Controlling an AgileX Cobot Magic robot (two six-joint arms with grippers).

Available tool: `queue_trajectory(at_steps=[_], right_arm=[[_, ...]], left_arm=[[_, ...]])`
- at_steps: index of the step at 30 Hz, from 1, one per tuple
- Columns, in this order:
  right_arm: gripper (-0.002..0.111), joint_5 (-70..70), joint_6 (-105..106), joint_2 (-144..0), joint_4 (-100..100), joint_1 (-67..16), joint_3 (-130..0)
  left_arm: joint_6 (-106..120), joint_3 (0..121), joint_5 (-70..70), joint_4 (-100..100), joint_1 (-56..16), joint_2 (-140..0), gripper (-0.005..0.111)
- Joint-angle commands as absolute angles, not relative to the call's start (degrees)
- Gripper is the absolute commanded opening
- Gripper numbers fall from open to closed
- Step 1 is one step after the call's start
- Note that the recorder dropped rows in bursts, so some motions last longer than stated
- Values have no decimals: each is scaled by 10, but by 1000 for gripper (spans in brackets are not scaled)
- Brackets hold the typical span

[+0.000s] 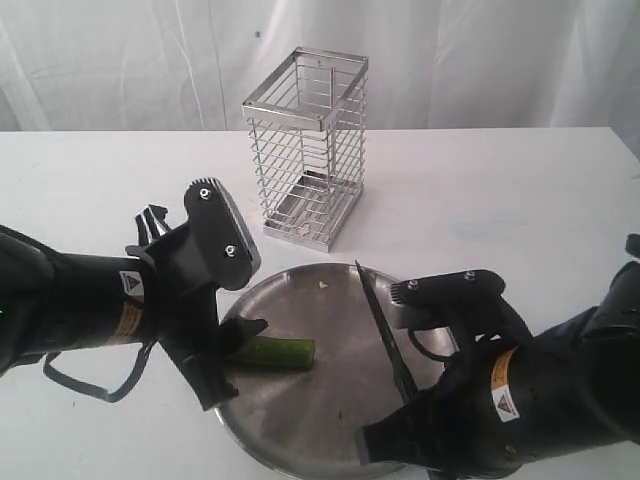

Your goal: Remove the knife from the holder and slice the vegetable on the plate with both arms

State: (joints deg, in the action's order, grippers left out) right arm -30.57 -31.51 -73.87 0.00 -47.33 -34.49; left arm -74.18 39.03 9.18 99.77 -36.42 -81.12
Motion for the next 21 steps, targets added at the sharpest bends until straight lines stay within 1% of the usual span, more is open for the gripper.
queue_trajectory(at_steps=[1, 8, 13, 15, 16, 17, 19, 21], right_arm=[[0, -269, -317, -701, 4, -473, -319], [0, -265, -302, -667, 4, -473, -313], [0, -244, -296, -667, 4, -473, -313], [0, -239, -286, -667, 4, -473, -313], [0, -237, -285, -667, 3, -473, -313], [0, -233, -284, -667, 0, -473, -313], [0, -214, -281, -667, -9, -473, -313], [0, -212, -281, -667, -17, -473, -313]], left_arm=[[-657, 394, 95, 999, -366, -822, 66], [-691, 394, 86, 999, -366, -871, 66], [-780, 415, 155, 999, -366, -871, 66], [-900, 425, 186, 997, -366, -853, 65], [-970, 432, 240, 974, -366, -837, 63], [-978, 434, 268, 967, -366, -830, 62], [-964, 435, 432, 944, -366, -799, 60], [-923, 436, 528, 967, -366, -780, 60]])
